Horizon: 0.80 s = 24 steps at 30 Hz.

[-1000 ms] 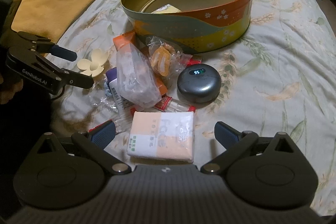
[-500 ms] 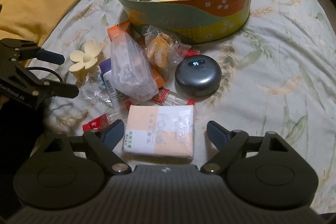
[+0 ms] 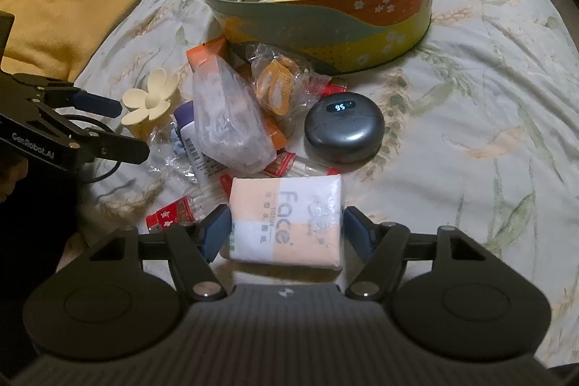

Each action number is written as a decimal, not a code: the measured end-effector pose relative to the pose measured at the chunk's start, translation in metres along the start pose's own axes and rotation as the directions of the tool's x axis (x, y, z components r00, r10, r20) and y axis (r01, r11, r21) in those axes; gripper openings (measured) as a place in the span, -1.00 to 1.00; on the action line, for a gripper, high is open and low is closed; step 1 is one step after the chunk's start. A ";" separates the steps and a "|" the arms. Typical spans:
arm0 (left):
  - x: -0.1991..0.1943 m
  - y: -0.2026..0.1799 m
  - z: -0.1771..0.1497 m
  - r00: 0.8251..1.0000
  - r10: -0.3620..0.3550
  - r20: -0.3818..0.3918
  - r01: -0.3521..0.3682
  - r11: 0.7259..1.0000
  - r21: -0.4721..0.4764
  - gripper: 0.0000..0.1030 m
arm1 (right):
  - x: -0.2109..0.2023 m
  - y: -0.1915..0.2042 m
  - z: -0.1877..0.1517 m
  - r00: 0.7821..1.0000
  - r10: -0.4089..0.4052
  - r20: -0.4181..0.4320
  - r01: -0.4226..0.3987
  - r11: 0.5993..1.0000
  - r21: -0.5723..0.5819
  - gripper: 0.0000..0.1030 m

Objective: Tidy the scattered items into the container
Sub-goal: 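Lower the right gripper onto the pink 'face' tissue pack, then close the right gripper on the pink tissue pack and lift it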

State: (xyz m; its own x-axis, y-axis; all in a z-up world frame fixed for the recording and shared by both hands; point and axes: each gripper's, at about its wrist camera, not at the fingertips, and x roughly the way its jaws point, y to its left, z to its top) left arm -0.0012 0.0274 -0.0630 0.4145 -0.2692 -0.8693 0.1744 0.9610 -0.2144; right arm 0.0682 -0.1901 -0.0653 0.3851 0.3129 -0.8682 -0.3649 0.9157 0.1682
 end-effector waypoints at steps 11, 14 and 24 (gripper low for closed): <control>0.001 0.012 0.003 1.000 -0.010 0.018 0.011 0.998 -0.066 0.88 | -0.007 -0.011 0.001 0.999 0.014 0.030 -0.017 0.997 0.077 -0.05; -0.001 0.014 0.002 0.999 -0.016 0.030 0.019 0.997 -0.078 0.88 | -0.009 -0.008 0.001 0.999 -0.002 0.039 0.000 0.998 0.062 -0.07; -0.003 0.015 0.002 0.999 -0.026 0.036 0.029 0.996 -0.080 0.88 | -0.024 -0.004 -0.003 0.995 0.002 0.096 -0.007 0.999 0.054 -0.48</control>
State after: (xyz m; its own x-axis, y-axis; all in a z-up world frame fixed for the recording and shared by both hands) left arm 0.0021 0.0430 -0.0624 0.4414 -0.2965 -0.8469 0.1146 0.9547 -0.2745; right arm 0.0580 -0.2015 -0.0465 0.4638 0.3372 -0.8193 -0.3213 0.9258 0.1991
